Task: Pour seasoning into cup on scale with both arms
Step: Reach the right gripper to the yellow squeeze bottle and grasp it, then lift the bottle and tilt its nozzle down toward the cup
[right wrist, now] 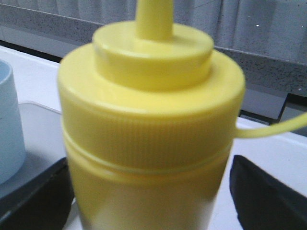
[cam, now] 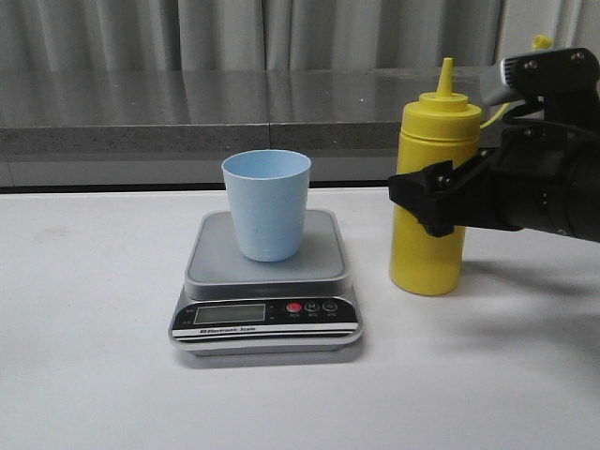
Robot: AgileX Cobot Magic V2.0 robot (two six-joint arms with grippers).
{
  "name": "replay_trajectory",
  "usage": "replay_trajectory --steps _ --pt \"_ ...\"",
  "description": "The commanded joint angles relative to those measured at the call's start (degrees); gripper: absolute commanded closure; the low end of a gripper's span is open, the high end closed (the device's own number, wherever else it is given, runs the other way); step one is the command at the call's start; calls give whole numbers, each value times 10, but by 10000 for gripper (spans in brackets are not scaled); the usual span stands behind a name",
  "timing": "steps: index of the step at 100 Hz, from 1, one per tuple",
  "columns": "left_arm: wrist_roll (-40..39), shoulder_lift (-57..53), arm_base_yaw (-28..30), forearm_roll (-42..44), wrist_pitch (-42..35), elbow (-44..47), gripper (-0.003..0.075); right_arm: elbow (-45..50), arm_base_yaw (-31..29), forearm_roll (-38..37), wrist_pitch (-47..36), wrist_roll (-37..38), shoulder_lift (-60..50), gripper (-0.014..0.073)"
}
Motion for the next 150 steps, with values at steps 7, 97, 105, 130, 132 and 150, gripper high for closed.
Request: replay_trajectory --steps 7,97,105,130,132,150 --pt "-3 -16 1 -3 -47 24 740 -22 1 -3 -87 3 -13 -53" --pt "-3 -16 1 -3 -47 24 740 -31 0 -4 -26 -16 -61 294" --pt "-3 -16 1 -3 -47 24 740 -44 0 -20 38 -46 -86 294" --pt "-3 -16 1 -3 -47 24 740 -134 10 -148 269 -62 -134 294" --pt "-3 -16 1 -3 -47 24 740 -143 13 -156 286 -62 -134 294" --pt "-3 -16 1 -3 -47 24 740 -215 51 -225 426 -63 -134 294"
